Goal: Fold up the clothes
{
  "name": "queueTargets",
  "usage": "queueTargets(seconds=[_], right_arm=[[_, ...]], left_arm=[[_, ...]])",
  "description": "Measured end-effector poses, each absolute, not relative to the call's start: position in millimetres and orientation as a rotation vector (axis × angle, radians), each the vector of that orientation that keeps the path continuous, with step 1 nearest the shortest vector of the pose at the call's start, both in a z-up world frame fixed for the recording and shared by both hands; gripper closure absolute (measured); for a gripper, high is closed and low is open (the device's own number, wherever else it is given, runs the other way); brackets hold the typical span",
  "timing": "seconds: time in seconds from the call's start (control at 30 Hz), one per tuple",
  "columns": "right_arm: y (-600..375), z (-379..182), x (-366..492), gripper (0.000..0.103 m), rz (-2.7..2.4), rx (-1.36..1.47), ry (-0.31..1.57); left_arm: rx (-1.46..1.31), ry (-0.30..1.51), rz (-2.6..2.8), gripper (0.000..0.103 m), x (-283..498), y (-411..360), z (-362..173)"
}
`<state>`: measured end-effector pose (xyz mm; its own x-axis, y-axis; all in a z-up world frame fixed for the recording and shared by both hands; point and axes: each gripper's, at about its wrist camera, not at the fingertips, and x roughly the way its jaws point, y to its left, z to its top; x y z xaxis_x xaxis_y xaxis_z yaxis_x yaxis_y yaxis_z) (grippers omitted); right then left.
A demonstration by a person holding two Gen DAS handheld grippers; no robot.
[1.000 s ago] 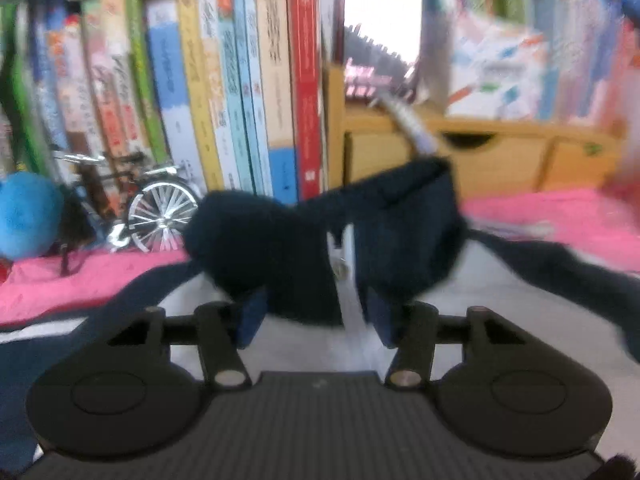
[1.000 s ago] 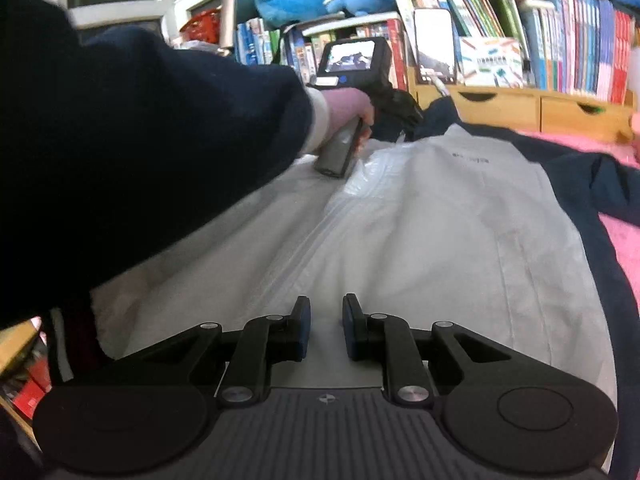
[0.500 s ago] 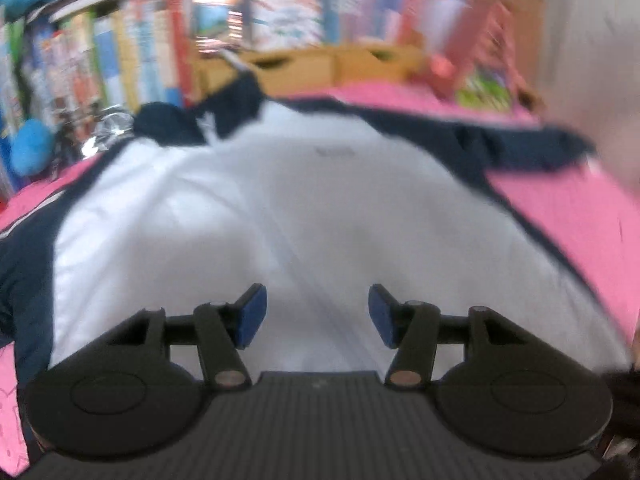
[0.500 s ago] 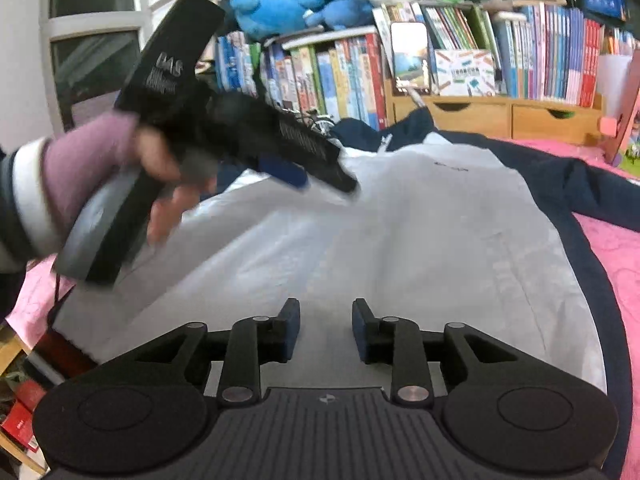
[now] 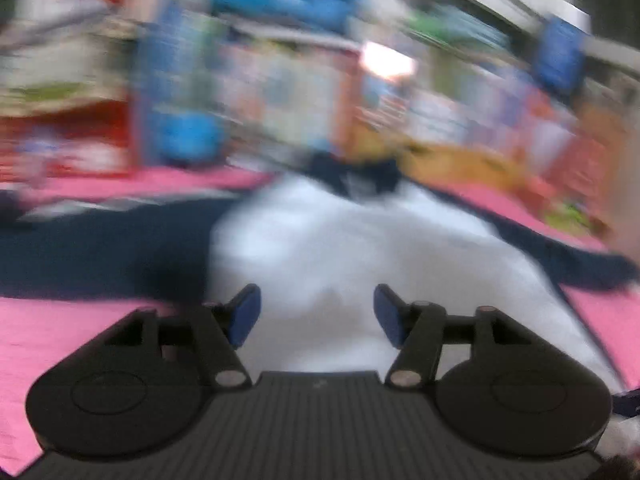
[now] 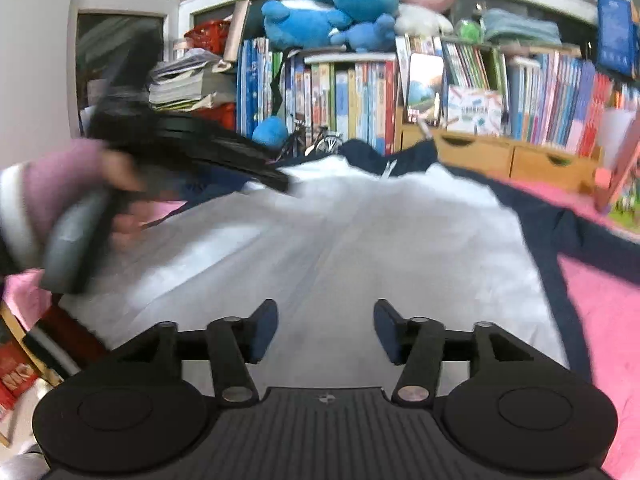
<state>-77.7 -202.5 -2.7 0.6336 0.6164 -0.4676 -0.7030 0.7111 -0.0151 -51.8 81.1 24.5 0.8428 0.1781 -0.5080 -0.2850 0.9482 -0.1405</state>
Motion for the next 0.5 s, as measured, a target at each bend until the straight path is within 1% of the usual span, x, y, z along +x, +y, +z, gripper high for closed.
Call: queueTargets(seconds=[0.13, 0.27, 0.43, 0.5], right_arm=[[-183, 7, -64, 0.039, 0.77, -0.266, 0.4], [-164, -1, -53, 0.038, 0.758, -0.273, 0.396], [-147, -21, -43, 0.039, 0.692, -0.314, 0.421], [-142, -26, -42, 0.039, 0.682, -0.336, 0.448]], left_arm=[[-0.194, 0.486, 0.586, 0.037, -87, 175, 22], [-0.34, 0.429, 0.823, 0.032, -115, 267, 14], [-0.555, 0.378, 0.919, 0.031, -111, 347, -6], [-0.603, 0.384, 0.927, 0.027, -99, 371, -14]])
